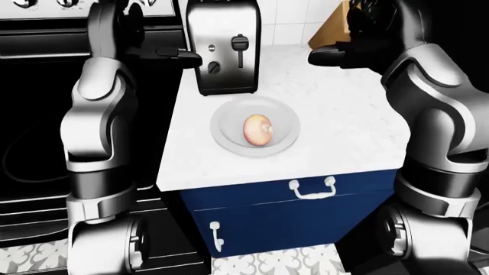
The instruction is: Pick the onion from the pan and place it on the plate.
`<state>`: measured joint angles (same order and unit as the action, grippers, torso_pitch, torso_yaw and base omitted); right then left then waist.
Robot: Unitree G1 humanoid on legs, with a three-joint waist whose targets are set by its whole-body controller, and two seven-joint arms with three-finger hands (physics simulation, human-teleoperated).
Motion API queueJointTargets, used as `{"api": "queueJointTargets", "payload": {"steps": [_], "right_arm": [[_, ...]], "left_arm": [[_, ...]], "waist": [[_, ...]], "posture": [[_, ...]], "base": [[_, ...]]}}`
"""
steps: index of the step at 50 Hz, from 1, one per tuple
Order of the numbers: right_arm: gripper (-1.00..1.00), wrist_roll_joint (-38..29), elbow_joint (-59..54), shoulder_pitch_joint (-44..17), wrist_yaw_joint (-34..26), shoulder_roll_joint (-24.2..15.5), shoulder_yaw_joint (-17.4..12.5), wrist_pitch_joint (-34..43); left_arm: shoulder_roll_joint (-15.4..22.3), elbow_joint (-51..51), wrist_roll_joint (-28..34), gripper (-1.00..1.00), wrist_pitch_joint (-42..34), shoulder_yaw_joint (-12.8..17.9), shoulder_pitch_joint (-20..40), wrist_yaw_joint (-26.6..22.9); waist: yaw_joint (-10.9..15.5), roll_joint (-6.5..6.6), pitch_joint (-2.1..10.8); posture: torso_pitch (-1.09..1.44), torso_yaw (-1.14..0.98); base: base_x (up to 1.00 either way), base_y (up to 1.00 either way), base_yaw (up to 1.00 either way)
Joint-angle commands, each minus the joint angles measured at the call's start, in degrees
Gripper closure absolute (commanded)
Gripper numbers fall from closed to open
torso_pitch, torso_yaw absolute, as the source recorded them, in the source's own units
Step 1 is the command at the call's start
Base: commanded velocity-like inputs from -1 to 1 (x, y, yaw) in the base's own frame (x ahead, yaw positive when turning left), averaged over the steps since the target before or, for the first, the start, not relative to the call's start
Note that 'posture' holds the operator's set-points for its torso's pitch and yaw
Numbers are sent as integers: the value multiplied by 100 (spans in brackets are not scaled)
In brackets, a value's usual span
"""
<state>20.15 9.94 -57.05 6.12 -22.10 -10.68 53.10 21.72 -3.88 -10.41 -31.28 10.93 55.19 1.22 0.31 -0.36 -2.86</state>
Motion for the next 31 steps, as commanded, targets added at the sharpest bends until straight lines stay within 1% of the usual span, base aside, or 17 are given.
{"api": "queueJointTargets", "payload": {"steps": [1,5,14,18,21,28,31], "right_arm": [[-100,-71,105,-188,17,-37,-83,-334],[-100,-83,111,-315,57,-68,-104,-511],[-100,-90,-10,-450,102,-114,-108,-1082],[-100,-58,-25,-446,144,-122,-115,-1313],[-100,-31,-59,-477,160,-145,-136,-1496],[-100,-45,-192,-551,177,-172,-105,-1938],[-100,-53,-177,-570,192,-186,-89,-2012]], "left_arm": [[93,230,-53,-100,177,76,251,69],[131,211,-159,-100,406,126,347,176],[222,189,-315,-100,874,125,479,357],[232,188,-339,-100,1023,108,480,431],[291,256,-411,-100,1055,151,530,477],[374,204,-471,-100,1327,162,620,563],[407,241,-518,-100,1387,186,620,609]], "waist": [[-1,12,167],[-3,12,165],[-10,22,143],[-10,24,138],[-12,26,140],[-21,31,124],[-21,32,120]], "posture": [[0,0],[0,0],[0,0],[0,0],[0,0],[0,0],[0,0]], "base": [[0,0,0],[0,0,0],[0,0,0],[0,0,0],[0,0,0],[0,0,0],[0,0,0]]}}
